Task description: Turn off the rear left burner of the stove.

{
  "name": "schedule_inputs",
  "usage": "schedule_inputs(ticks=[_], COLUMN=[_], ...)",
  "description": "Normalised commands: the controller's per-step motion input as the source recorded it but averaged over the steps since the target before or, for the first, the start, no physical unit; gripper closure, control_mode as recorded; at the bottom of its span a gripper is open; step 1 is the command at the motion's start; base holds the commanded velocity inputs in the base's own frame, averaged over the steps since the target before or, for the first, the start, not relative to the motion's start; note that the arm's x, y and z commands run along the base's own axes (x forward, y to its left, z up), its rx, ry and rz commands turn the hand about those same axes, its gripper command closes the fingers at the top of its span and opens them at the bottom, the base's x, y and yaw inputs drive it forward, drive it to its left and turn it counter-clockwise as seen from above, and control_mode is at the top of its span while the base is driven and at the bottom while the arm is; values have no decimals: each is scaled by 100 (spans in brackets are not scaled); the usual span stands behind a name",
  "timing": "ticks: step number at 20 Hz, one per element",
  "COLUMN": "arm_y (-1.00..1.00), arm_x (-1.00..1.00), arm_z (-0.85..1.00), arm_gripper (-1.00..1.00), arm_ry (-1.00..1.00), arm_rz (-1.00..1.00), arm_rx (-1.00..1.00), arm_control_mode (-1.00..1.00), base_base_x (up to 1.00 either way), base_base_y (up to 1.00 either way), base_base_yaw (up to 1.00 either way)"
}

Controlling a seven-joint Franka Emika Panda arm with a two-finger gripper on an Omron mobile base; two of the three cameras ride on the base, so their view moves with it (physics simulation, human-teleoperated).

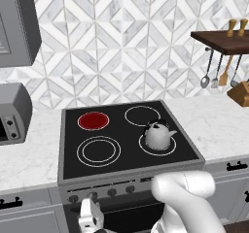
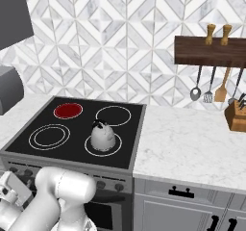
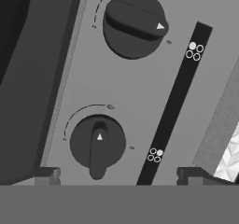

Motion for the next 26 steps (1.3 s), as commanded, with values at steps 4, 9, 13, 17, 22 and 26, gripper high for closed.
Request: schedule_inputs(ticks=[4,9,13,17,22,26], arm_y=[0,7,36,7,20,16], arm_x=[21,17,0,6,0,4], arm_z=[-14,-15,-17,0,-33,-16], arm_gripper=[-100,-100,-100,-100,-100,-100], arm_ry=[-2,-4,-5,-1,0,0], arm_rz=[0,0,0,0,0,0], arm_rx=[0,0,0,0,0,0], arm_control_mode=[-100,-100,-100,-100,-100,-100], base_base_x=[0,0,0,0,0,0], base_base_y=[0,0,0,0,0,0], base_base_yaw=[0,0,0,0,0,0])
